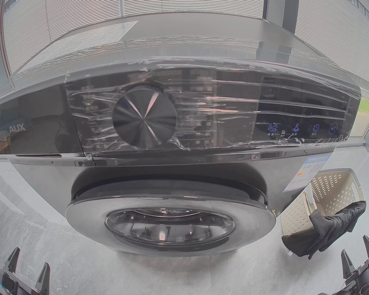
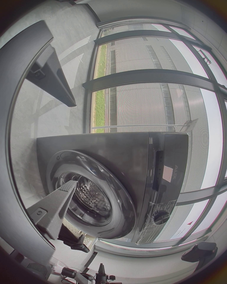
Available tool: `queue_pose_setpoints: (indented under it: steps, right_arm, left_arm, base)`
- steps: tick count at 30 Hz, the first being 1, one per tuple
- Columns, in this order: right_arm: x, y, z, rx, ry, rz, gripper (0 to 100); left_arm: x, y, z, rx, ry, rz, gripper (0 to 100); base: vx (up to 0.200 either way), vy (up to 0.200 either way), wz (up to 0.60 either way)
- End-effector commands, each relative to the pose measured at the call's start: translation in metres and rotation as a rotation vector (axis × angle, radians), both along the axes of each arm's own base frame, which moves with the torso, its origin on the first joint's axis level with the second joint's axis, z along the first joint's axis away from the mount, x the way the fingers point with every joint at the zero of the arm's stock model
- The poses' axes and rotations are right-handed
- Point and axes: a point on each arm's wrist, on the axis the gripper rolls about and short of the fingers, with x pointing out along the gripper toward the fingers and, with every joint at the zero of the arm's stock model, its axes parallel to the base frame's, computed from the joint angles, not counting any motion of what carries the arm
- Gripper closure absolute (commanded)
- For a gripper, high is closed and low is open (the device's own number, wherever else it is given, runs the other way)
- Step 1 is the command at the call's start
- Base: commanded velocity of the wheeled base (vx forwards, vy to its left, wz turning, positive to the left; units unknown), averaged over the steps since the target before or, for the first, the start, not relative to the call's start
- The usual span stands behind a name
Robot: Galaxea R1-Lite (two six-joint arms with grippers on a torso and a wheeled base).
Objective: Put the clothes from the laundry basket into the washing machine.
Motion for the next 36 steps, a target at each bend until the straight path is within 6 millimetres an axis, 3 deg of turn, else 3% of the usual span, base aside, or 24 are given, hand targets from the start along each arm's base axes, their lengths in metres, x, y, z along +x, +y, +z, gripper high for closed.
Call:
queue_pose_setpoints:
  steps: [1,8,21,30,36]
  right_arm:
    - [0.0006,0.0,-0.0051,0.0,0.009,0.0,0]
    - [0.0006,0.0,-0.0051,0.0,0.009,0.0,0]
    - [0.0006,0.0,-0.0051,0.0,0.009,0.0,0]
    - [0.0006,0.0,-0.0051,0.0,0.009,0.0,0]
    - [0.0006,0.0,-0.0051,0.0,0.009,0.0,0]
  left_arm:
    - [0.0,0.0,-0.0052,0.0,0.001,0.001,0]
    - [0.0,0.0,-0.0052,-0.002,0.001,0.001,0]
    - [0.0,0.0,-0.0052,0.0,0.001,0.002,0]
    - [0.0,-0.0001,-0.0052,-0.006,0.001,-0.004,0]
    - [-0.0001,-0.0001,-0.0053,-0.005,-0.001,-0.004,0]
  base:
    - [0.0,0.0,0.0]
    - [0.0,0.0,0.0]
    - [-0.2,0.0,0.0]
    - [0.0,0.0,0.0]
    - [0.0,0.2,0.0]
